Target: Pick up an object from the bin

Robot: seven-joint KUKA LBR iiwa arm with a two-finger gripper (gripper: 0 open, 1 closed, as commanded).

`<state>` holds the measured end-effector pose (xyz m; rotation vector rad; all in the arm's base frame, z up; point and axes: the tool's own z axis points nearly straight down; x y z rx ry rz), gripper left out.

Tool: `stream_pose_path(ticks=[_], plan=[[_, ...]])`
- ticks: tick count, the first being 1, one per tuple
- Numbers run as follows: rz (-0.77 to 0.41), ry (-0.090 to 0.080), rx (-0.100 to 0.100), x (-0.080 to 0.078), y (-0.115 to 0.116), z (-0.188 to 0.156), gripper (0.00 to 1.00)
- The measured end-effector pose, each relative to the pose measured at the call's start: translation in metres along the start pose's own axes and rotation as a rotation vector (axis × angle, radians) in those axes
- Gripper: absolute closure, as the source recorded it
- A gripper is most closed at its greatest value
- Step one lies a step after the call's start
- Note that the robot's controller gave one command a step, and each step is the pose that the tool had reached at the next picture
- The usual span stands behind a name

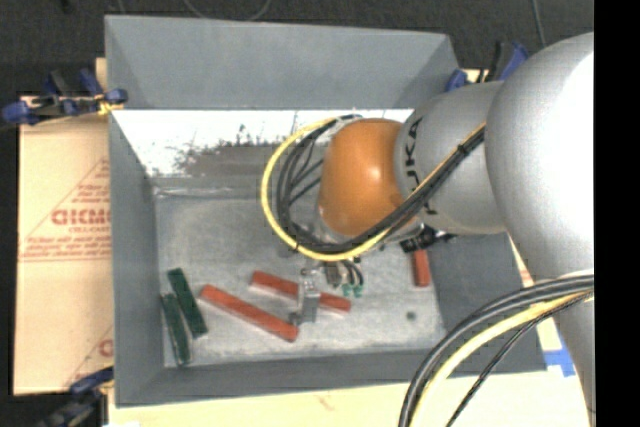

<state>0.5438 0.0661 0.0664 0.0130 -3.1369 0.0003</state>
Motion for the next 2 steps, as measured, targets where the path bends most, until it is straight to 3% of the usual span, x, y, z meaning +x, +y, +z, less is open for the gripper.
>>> stream_pose_path(ticks=[1, 2], plan=[[0.003, -0.009, -0.002, -0.003, 0.001, -0.005, 1.0], [0.017, -0.016, 0.001, 0.0, -0.042, -0.148, 1.0]])
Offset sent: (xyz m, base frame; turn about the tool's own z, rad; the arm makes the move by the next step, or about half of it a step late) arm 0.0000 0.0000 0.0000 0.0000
